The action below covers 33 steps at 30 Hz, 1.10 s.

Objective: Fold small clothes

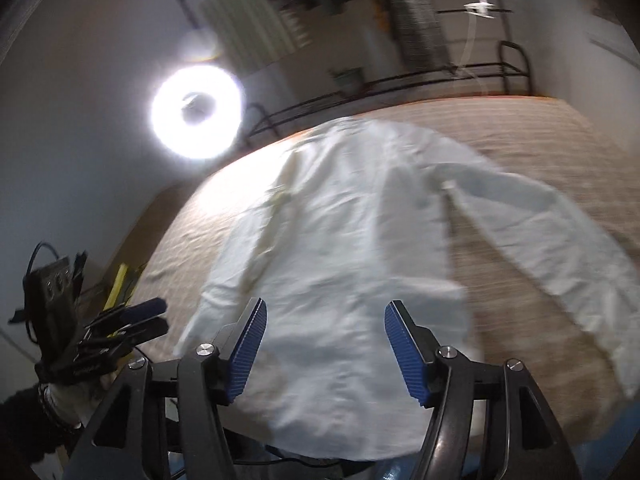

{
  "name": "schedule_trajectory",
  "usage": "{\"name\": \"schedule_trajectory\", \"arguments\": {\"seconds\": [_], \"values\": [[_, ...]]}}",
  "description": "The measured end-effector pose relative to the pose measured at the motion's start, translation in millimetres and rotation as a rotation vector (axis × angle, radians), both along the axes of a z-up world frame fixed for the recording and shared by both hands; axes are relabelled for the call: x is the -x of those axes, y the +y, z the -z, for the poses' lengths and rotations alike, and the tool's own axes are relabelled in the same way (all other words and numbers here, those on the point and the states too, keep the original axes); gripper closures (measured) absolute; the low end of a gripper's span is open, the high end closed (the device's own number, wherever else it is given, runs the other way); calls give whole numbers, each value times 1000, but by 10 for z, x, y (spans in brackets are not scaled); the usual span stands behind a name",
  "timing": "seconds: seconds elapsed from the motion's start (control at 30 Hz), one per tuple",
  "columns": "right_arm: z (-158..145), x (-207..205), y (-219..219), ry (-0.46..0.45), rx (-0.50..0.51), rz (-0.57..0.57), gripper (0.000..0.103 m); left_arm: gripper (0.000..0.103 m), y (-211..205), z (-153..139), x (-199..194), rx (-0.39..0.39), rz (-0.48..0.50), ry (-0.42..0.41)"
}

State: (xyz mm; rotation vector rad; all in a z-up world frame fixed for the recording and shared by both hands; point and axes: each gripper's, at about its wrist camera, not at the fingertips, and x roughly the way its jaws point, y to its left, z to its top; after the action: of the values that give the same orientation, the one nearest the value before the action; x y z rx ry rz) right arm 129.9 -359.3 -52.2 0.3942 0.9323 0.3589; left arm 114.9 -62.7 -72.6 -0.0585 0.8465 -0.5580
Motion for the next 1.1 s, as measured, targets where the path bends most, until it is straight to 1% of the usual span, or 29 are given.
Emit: {"name": "schedule_trajectory", "arguments": {"seconds": [0.1,0.2,0.3,0.4,0.47,0.5,0.57,0.67,0.77,0.87,0.93,1.0,1.03,1.07,1.1], "values": [[-31,-66,-372,46,2,62,38,56,-163,-48,-51,12,31,5],[24,-209,-788,107,8,125,38,56,-324,-93,-117,19,62,18],[113,-377,-1245,139,68,197,39,56,-438,-141,-162,22,86,21],[284,-563,-1621,156,132,257,39,56,-500,-147,-169,7,98,-6],[431,-674,-1825,168,152,285,40,56,-505,-90,-199,1,98,-19],[525,-725,-1921,177,147,294,40,56,-502,-50,-222,1,92,-18],[721,-771,-2083,191,124,317,40,56,-493,60,-317,17,76,26],[943,-875,-2171,251,118,315,40,56,-497,178,-437,35,61,77],[1008,-957,-2119,247,157,283,40,56,-517,205,-480,23,64,70],[1118,-1025,-2062,266,208,256,40,56,-518,206,-507,28,66,70],[1196,-1051,-2077,290,230,258,40,56,-512,211,-518,30,62,73],[1227,-1061,-2121,294,231,273,45,56,-511,218,-517,25,62,72],[1222,-1062,-2149,293,221,283,61,56,-512,218,-511,22,63,72],[1220,-1063,-2166,293,208,284,82,56,-516,223,-502,19,66,72],[1220,-1062,-2183,299,184,282,88,56,-522,228,-498,17,68,72]]}}
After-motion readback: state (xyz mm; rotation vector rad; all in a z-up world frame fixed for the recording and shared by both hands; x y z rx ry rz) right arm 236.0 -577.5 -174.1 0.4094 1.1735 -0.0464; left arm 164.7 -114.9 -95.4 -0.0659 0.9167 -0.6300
